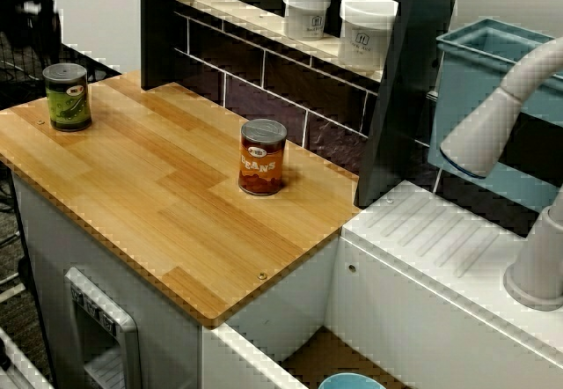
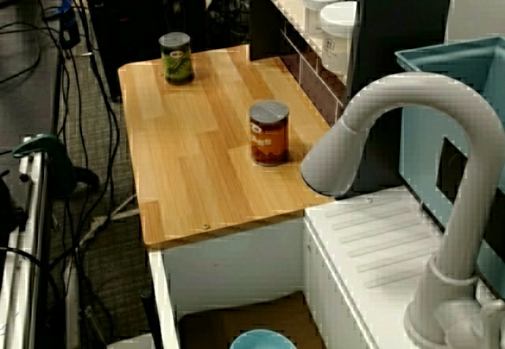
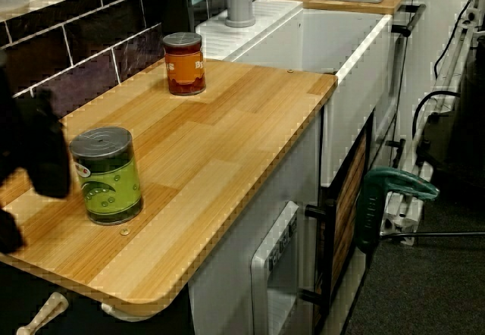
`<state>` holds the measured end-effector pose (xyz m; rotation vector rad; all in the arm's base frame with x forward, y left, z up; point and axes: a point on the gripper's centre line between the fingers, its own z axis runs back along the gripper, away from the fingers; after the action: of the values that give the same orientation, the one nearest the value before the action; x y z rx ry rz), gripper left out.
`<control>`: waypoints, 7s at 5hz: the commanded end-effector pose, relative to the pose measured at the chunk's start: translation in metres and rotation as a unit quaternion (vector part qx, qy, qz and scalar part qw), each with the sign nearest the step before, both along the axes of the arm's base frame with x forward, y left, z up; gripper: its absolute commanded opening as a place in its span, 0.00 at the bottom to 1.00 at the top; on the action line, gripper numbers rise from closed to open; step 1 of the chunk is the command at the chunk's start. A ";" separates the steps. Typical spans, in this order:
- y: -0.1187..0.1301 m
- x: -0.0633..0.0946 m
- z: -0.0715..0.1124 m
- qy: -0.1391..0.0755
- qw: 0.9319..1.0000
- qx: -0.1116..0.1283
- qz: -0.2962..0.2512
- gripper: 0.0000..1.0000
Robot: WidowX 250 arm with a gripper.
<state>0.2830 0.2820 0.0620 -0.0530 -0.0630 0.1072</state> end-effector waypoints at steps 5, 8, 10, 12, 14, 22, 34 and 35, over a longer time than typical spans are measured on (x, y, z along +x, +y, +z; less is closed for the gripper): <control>-0.032 -0.003 0.020 0.000 0.997 -0.003 -0.073 1.00; -0.079 0.009 0.021 0.012 0.997 -0.030 -0.068 1.00; -0.099 0.007 0.026 0.015 0.996 -0.038 -0.082 1.00; -0.100 0.003 0.031 0.014 0.995 -0.045 -0.085 1.00; -0.102 -0.019 0.034 0.002 0.990 -0.019 -0.140 1.00; -0.179 -0.018 0.003 0.011 0.990 -0.012 -0.140 1.00; -0.244 -0.004 0.006 0.052 0.956 -0.031 -0.286 1.00; -0.260 -0.005 0.004 0.052 0.953 -0.026 -0.298 1.00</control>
<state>0.2763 0.0171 0.0491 -0.1408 0.1217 -0.4964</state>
